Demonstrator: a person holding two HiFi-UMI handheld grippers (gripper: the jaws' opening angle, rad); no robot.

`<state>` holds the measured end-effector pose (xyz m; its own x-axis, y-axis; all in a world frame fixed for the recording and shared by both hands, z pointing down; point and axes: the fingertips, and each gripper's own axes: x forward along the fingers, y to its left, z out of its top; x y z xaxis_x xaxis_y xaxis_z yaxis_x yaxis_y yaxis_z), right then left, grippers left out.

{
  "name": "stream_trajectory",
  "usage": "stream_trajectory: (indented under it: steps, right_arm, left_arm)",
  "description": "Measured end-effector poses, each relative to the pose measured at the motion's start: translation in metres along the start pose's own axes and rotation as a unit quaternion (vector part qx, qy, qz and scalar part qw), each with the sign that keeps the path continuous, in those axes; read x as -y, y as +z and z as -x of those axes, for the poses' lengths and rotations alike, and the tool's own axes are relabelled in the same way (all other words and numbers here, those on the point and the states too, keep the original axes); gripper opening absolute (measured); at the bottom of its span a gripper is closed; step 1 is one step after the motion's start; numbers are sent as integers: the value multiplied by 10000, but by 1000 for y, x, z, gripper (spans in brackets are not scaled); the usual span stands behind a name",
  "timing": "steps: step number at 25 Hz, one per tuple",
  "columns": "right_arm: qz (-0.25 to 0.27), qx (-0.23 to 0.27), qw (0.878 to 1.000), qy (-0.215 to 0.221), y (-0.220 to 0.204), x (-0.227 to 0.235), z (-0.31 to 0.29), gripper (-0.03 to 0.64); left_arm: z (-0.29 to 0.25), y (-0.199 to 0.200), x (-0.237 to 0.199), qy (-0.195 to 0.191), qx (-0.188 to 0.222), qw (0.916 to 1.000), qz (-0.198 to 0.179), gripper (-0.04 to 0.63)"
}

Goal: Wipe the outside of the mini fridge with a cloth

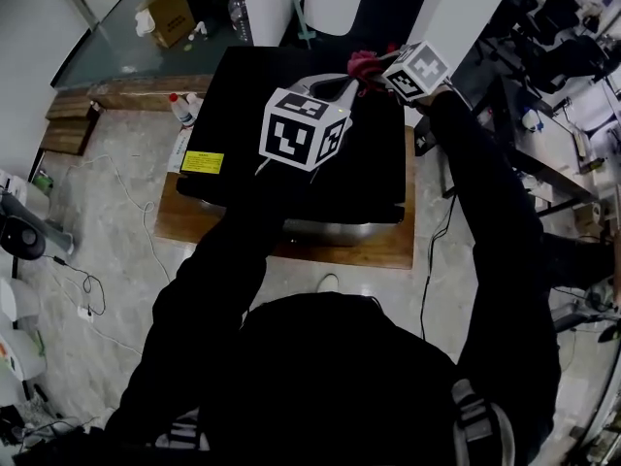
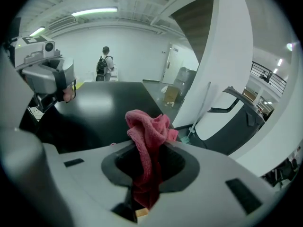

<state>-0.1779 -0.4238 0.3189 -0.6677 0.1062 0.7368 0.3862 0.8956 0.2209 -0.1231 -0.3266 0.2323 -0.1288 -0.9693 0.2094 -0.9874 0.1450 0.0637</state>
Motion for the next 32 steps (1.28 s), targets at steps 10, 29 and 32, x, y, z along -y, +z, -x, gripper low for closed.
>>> stream_trajectory:
  steps: [10, 29, 32]
  right_arm:
    - [-236, -386, 9988, 163, -4, -85, 21, 89]
    - [-471, -570, 9968, 312, -1, -272, 78, 89]
    - [-297, -729, 9964, 320, 0, -286, 81, 92]
  left_arm:
    - [69, -13, 16, -372, 68, 9993, 27, 6]
    - [206, -52, 51, -909, 148, 9957, 49, 6]
    - [217, -58, 50, -922, 148, 9956, 24, 6]
